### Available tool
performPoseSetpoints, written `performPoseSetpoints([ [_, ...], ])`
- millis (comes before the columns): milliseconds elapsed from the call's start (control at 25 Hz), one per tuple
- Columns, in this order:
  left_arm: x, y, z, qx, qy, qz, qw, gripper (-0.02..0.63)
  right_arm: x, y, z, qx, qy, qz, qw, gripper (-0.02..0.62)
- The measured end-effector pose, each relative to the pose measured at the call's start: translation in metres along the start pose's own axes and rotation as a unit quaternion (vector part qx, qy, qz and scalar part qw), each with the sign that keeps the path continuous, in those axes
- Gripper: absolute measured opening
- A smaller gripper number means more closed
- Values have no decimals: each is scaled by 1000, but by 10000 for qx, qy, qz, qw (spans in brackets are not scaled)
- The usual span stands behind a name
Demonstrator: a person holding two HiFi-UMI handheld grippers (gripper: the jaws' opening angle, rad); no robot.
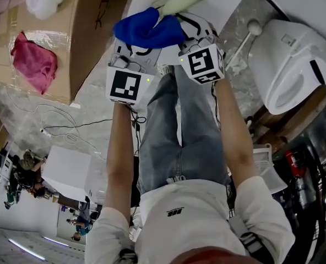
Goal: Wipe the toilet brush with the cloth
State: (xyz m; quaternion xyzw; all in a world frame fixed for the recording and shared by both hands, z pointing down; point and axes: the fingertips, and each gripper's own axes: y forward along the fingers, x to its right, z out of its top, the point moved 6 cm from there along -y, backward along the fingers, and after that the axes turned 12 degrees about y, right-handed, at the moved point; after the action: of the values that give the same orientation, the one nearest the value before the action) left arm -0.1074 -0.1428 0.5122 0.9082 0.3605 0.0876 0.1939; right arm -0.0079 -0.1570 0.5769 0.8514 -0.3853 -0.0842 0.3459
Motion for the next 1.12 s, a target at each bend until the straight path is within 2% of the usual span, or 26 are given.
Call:
performPoseSetpoints([
  [360, -5, 28, -16, -154, -16, -19, 9999, 154, 3, 23, -8, -158, -111, 252, 9995, 77],
  [560, -3, 45, -22, -210, -64, -70, 9997, 169, 3, 31, -16, -376, -334, 330, 9982, 72],
  [840, -2, 62, -31, -268, -167, -72, 9995, 173, 5, 36, -19, -312, -375, 394, 9980, 60],
  [1000, -2, 66, -33, -360, -82, -7, 9993, 131, 4, 37, -19, -351, -437, 413, 9976, 57],
  [1120, -2, 67, -30, -449, 8, -19, 9990, 123, 4, 37, -18, -418, -471, 369, 9973, 55],
])
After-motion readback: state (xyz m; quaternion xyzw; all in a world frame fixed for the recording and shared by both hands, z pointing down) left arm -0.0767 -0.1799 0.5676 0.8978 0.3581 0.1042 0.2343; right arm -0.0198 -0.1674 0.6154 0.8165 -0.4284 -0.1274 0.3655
